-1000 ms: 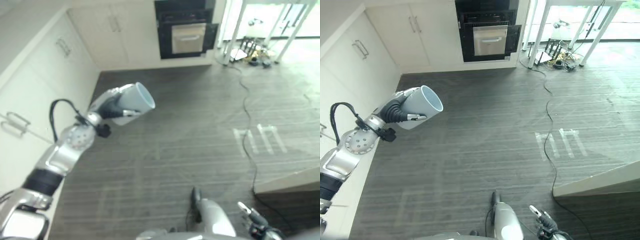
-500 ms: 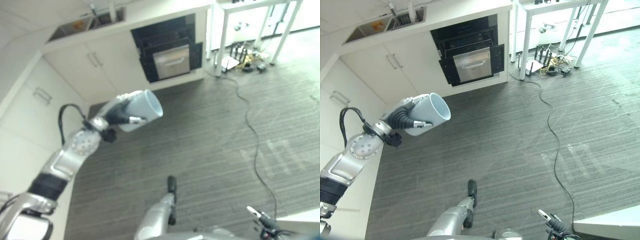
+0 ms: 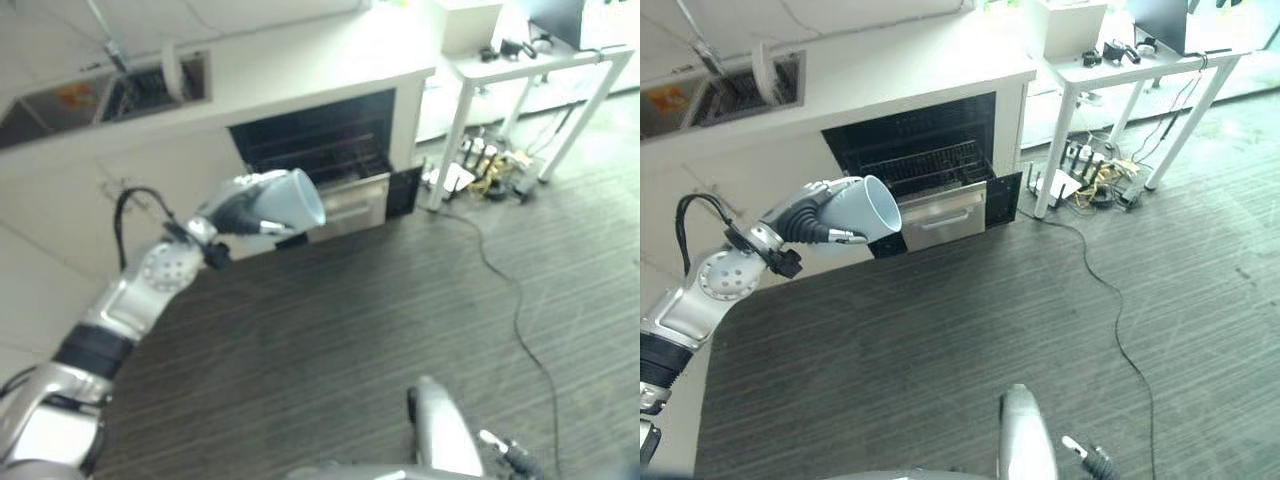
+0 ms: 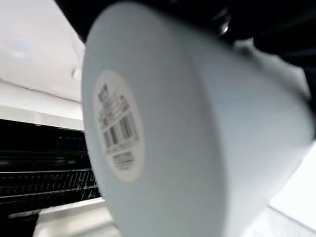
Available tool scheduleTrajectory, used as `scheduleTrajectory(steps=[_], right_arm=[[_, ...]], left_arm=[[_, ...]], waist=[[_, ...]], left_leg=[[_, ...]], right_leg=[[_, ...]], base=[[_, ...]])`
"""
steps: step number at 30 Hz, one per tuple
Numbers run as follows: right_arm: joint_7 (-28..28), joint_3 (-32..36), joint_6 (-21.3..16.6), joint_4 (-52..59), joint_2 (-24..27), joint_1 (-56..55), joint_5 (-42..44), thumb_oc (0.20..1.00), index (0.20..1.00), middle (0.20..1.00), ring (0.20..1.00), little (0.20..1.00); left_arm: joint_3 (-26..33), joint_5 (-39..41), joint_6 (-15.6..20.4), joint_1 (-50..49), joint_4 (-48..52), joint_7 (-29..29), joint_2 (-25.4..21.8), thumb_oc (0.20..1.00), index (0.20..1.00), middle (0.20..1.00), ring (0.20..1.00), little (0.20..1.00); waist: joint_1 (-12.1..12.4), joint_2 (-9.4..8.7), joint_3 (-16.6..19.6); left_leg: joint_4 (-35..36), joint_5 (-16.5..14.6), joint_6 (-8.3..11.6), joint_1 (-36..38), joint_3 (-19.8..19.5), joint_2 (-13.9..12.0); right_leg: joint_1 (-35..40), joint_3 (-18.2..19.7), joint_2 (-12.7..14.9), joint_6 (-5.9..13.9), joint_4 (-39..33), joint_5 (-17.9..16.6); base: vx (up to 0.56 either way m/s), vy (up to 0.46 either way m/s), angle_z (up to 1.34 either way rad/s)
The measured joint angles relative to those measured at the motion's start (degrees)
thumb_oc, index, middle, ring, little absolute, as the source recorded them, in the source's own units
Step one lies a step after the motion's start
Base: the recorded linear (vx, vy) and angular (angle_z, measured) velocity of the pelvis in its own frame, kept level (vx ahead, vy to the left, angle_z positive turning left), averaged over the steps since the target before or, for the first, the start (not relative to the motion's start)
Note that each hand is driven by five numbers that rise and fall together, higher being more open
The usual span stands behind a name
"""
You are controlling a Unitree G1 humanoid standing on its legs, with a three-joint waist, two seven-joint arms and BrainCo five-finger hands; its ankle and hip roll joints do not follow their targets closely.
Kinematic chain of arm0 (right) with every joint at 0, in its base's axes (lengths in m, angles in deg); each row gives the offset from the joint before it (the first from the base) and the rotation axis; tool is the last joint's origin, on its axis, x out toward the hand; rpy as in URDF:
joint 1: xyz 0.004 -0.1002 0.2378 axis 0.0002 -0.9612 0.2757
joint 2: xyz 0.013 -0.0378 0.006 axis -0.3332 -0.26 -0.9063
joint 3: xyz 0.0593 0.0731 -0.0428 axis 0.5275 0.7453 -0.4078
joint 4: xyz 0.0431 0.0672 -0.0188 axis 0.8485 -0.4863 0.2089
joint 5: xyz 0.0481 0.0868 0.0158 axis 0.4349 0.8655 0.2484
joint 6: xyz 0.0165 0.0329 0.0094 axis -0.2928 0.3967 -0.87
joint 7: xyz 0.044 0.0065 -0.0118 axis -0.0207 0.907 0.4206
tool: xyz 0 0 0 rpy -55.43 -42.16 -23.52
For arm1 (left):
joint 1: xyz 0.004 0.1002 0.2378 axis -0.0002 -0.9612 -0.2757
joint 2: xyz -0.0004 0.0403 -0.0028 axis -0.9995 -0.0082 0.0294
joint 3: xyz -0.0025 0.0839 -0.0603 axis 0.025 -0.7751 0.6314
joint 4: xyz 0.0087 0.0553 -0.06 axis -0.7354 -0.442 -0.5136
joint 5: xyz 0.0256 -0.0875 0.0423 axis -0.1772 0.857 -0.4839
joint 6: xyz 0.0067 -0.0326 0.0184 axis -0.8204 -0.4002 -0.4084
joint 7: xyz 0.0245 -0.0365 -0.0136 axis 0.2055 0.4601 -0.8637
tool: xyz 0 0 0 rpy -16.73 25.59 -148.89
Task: Place the dishes in the dishwasher.
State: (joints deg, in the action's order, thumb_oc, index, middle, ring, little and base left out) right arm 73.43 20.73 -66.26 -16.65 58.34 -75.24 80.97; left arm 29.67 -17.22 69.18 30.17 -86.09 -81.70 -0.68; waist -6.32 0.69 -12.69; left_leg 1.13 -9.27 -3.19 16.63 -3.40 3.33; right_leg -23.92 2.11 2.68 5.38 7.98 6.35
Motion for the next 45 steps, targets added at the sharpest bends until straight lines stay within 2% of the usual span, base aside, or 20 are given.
scheduleTrajectory(steps=[1, 2, 4, 5, 8, 9, 11, 12, 14, 15, 18, 20, 22, 23, 27, 32, 35, 38, 42, 45], right_arm=[[0.21, 0.11, 0.28, -2.44, 0.12, -0.37, -0.05, 1.0, 1.0, 1.0, 1.0, 1.0], [0.32, 0.24, 0.31, -3.8, 0.89, -0.71, -0.13, 1.0, 1.0, 1.0, 1.0, 1.0], [0.42, 0.11, 0.28, -3.6, 1.73, -0.06, -0.16, 1.0, 1.0, 1.0, 1.0, 1.0], [0.41, -0.11, 0.5, -2.89, 1.58, 1.2, -0.1, 1.0, 1.0, 1.0, 1.0, 1.0], [1.13, -0.05, 0.45, -1.58, 1.37, 1.86, 0.4, 1.0, 1.0, 1.0, 1.0, 1.0], [1.63, -0.08, 0.45, -0.8, 1.96, 1.82, 0.82, 1.0, 1.0, 1.0, 1.0, 1.0], [2.17, 0.0, 0.41, -0.86, 2.32, 1.88, 1.51, 1.0, 1.0, 1.0, 1.0, 1.0], [2.63, 0.15, 0.4, -1.68, 1.81, 2.86, 2.04, 1.0, 1.0, 1.0, 1.0, 1.0], [3.25, 0.57, -0.09, -3.41, 2.12, 2.79, 3.01, 1.0, 1.0, 1.0, 1.0, 1.0], [3.42, 1.35, -0.25, -3.68, 3.04, 2.8, 3.34, 1.0, 1.0, 1.0, 1.0, 1.0], [3.42, 2.77, -1.0, -1.93, 4.18, 2.96, 4.34, 1.0, 1.0, 1.0, 1.0, 1.0], [3.13, 2.87, -1.34, -1.31, 4.29, 2.45, 4.42, 1.0, 1.0, 1.0, 1.0, 1.0], [2.49, 2.82, -1.34, -1.02, 4.49, 1.49, 4.75, 1.0, 1.0, 1.0, 1.0, 1.0], [1.95, 2.97, -1.42, -1.0, 5.17, 0.62, 5.56, 1.0, 1.0, 1.0, 1.0, 1.0], [0.92, 3.4, -1.42, -0.6, -0.72, -0.37, 6.84, 1.0, 1.0, 1.0, 1.0, 1.0], [-2.35, 3.53, -6.18, 18.51, -3.59, -3.0, 13.9, 1.0, 1.0, 1.0, 1.0, 1.0], [-3.23, 4.79, -11.12, 43.73, -3.22, -8.56, 14.15, 1.0, 1.0, 1.0, 1.0, 1.0], [-2.8, 4.88, -15.94, 55.56, -3.18, -10.53, 12.36, 1.0, 1.0, 1.0, 1.0, 1.0], [-2.21, 5.78, -18.27, 61.72, -1.92, -14.28, 12.17, 1.0, 1.0, 1.0, 1.0, 1.0], [-1.5, 5.6, -19.75, 71.53, 0.54, -12.87, 12.07, 1.0, 1.0, 1.0, 1.0, 1.0]], left_arm=[[-1.61, -0.02, -0.36, -0.05, -0.13, 0.06, -0.86, 0.2, 0.2, 0.2, 0.2, 0.2], [-1.62, 0.08, -0.62, -1.61, -0.15, -0.14, -1.55, 0.2, 0.2, 0.2, 0.2, 0.2], [-1.58, 0.06, -0.78, -3.54, -0.05, -0.15, -2.5, 0.2, 0.2, 0.2, 0.2, 0.2], [-1.45, 0.06, -0.93, -4.53, 0.9, -0.16, -1.56, 0.2, 0.2, 0.2, 0.2, 0.2], [-1.24, 0.1, -0.87, -4.46, 5.78, -0.68, -2.41, 0.2, 0.2, 0.2, 0.2, 0.2], [-1.21, 0.1, -0.96, -4.24, 6.83, -0.85, -2.97, 0.2, 0.2, 0.2, 0.2, 0.2], [-1.38, 0.17, -1.19, -3.91, 7.19, -1.05, -3.02, 0.2, 0.2, 0.2, 0.2, 0.2], [-1.06, 0.23, -1.6, -2.76, 7.13, -1.03, -2.97, 0.2, 0.2, 0.2, 0.2, 0.2], [-1.55, 0.23, -1.86, -2.08, 6.98, -0.83, -2.7, 0.2, 0.2, 0.2, 0.2, 0.2], [-1.01, 0.3, -1.6, -2.0, 6.99, -0.86, -3.33, 0.2, 0.2, 0.2, 0.2, 0.2], [-0.89, 0.68, -1.16, -1.62, 6.89, -1.06, -2.56, 0.2, 0.2, 0.2, 0.2, 0.2], [-0.94, 0.49, -1.0, -1.53, 6.92, -1.04, -0.09, 0.2, 0.2, 0.2, 0.2, 0.2], [-1.24, -0.05, -0.95, -1.48, 7.68, -0.96, 2.05, 0.2, 0.2, 0.2, 0.2, 0.2], [-1.31, -0.18, -0.9, -1.46, 8.24, -0.94, 3.25, 0.2, 0.2, 0.2, 0.2, 0.2], [-1.21, -1.11, -2.01, -1.55, 8.13, -0.99, 2.83, 0.2, 0.2, 0.2, 0.2, 0.2], [-0.92, 0.4, -2.12, -3.28, 9.78, -1.02, -0.2, 0.2, 0.2, 0.2, 0.2, 0.2], [1.28, 11.11, -1.33, -9.44, 11.05, -1.04, 7.59, 0.2, 0.2, 0.2, 0.2, 0.2], [2.64, 18.21, -1.06, -14.78, 6.7, -3.65, 17.14, 0.2, 0.2, 0.2, 0.2, 0.2], [3.91, 26.39, 2.88, -20.02, -1.2, -14.03, 31.17, 0.2, 0.2, 0.2, 0.2, 0.2], [3.89, 22.41, 7.29, -20.98, -2.86, -23.77, 34.73, 0.2, 0.2, 0.2, 0.2, 0.2]], waist=[[-0.02, -2.03, 0.14], [0.55, -1.82, 0.0], [2.05, 0.31, 0.06], [2.38, 1.8, 0.28], [3.49, 1.25, -0.11], [3.3, 2.74, -0.28], [2.88, 2.84, -0.54], [3.27, 1.88, -1.68], [3.66, -0.59, -2.3], [3.94, 0.05, -2.14], [2.15, 1.36, -2.23], [0.82, 2.6, -1.93], [-0.81, 4.42, -1.48], [-1.39, 7.37, -0.74], [-0.95, 4.11, 0.21], [-1.35, 1.54, 1.39], [-3.29, 1.51, 1.54], [-5.12, 0.34, 2.41], [-7.16, -0.86, 3.23], [-7.76, -0.99, 3.31]], left_leg=[[-0.06, -0.83, 1.37, 3.12, -0.83, 0.15], [-1.42, -2.29, 3.81, 6.22, -0.62, -0.08], [-7.18, -1.27, 6.29, 6.38, -1.49, -1.24], [-11.9, -3.42, 6.32, 3.07, -2.39, -1.79], [-0.82, -1.5, 4.54, -4.53, 1.06, -2.11], [1.94, 8.16, 4.85, -7.71, 1.52, -3.66], [-2.7, 7.34, 4.24, -9.37, 3.02, -3.25], [-12.15, 5.23, 7.49, -13.26, 4.29, -2.71], [-26.09, 4.99, 7.63, -20.07, 7.26, -1.64], [-16.85, 4.14, 6.38, -18.26, 7.48, -3.23], [2.37, 9.05, 8.89, -16.4, 7.46, -9.54], [4.24, 10.48, 9.3, -16.33, 11.74, -12.92], [4.23, 11.96, 8.34, -14.22, 12.99, -12.69], [4.4, 13.51, 8.06, -11.55, 10.69, -11.47], [4.21, 12.26, 5.21, -10.48, 10.78, -5.12], [4.23, 12.02, 4.85, -10.48, 12.35, -5.61], [4.24, 12.11, 5.27, -10.09, 13.7, -7.13], [4.27, 11.92, 5.93, -9.55, 16.03, -8.44], [4.25, 11.91, 6.02, -9.48, 18.56, -9.11], [4.24, 11.92, 6.0, -9.29, 20.66, -9.24]], right_leg=[[3.08, -2.72, -0.23, -1.38, -1.53, -0.59], [6.38, -3.41, -1.01, -3.17, -0.78, -4.47], [9.1, -3.96, -1.68, -7.18, -0.13, -11.75], [14.21, -1.45, -2.06, -8.64, -4.71, -15.45], [20.11, -2.08, -0.75, -6.95, -9.66, -16.46], [21.07, -3.31, -2.0, -5.58, -9.0, -15.28], [21.57, -4.4, -1.63, -3.21, -7.01, -11.96], [18.92, -6.07, -1.08, -4.76, 1.78, -4.95], [22.15, -4.23, 0.98, -7.09, -0.56, -4.87], [24.74, -4.52, 0.86, -6.68, -3.58, -6.22], [28.34, -4.5, 0.69, -4.89, -8.14, -6.9], [31.1, -5.21, 1.25, -4.04, -10.26, -7.19], [33.13, -5.44, 1.72, -2.43, -10.82, -6.17], [33.74, -4.79, 1.04, -0.62, -10.81, -5.24], [33.24, -6.39, 7.76, 3.48, -9.4, -4.66], [32.92, -6.84, 7.2, 4.55, -10.83, -5.37], [32.24, -5.59, 5.44, 4.14, -10.54, -5.8], [30.69, -3.74, 4.33, 3.86, -9.55, -5.94], [29.21, -3.78, 4.27, 3.65, -9.65, -7.05], [28.36, -2.48, 4.07, 3.61, -10.46, -8.53]], base=[[0.2, -0.213, 0.69], [0.21, -0.26, 0.39], [0.22, -0.32, 0.34], [0.19, -0.282, 0.83], [0.1, -0.182, 0.65], [0.02, -0.125, 0.14], [0.03, -0.133, 0.33], [0.05, -0.045, 0.43], [0.1, 0.145, 0.14], [0.14, 0.238, -0.02], [0.12, 0.262, -0.05], [0.09, 0.258, -0.04], [0.12, 0.205, 0.0], [0.12, 0.155, -0.1], [0.05, 0.042, -0.09], [-0.02, -0.029, -0.2], [-0.03, -0.057, -0.24], [0.0, -0.055, -0.46], [0.0, -0.027, -0.35], [0.0, 0.008, -0.38]])
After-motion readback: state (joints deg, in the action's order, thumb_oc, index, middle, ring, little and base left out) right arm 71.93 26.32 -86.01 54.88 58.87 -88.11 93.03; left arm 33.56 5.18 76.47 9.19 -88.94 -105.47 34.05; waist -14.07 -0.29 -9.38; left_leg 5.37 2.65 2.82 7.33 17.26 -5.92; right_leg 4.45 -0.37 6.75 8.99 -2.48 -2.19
